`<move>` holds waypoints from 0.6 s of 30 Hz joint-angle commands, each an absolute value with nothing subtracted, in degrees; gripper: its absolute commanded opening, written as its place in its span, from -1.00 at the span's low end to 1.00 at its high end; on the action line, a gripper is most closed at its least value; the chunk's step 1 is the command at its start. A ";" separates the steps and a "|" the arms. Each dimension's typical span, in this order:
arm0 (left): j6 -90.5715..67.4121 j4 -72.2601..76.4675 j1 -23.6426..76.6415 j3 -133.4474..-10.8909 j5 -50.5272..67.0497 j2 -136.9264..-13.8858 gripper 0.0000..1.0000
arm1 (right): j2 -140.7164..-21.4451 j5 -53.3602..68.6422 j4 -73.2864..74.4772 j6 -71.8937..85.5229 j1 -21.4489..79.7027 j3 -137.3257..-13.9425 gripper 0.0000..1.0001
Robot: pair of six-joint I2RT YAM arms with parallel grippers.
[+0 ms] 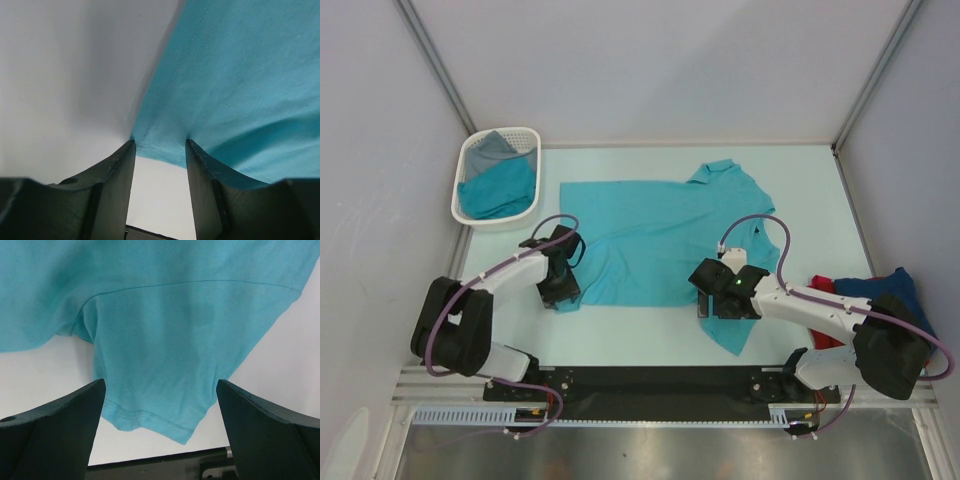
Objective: Fold and stack the t-shirts
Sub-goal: Grap the side of the flattened tshirt closest away from the robot with both arms
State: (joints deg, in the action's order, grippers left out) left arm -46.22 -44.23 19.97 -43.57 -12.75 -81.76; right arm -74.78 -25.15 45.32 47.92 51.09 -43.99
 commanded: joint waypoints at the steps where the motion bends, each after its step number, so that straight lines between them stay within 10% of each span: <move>1: -45.88 -42.98 19.25 -42.80 -11.78 -81.74 0.04 | -75.50 -25.84 45.70 48.16 50.63 -44.74 0.99; 11: -47.02 -45.79 19.25 -42.01 -12.92 -76.20 0.35 | -77.34 -25.05 44.74 47.37 50.45 -45.44 1.00; 18: -46.93 -44.92 19.25 -41.40 -11.78 -77.61 0.07 | -77.78 -24.96 44.65 47.63 50.45 -45.70 0.99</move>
State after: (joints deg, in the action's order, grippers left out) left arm -46.48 -45.47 19.73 -42.09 -12.23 -77.78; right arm -77.76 -24.56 45.04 47.72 50.74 -44.05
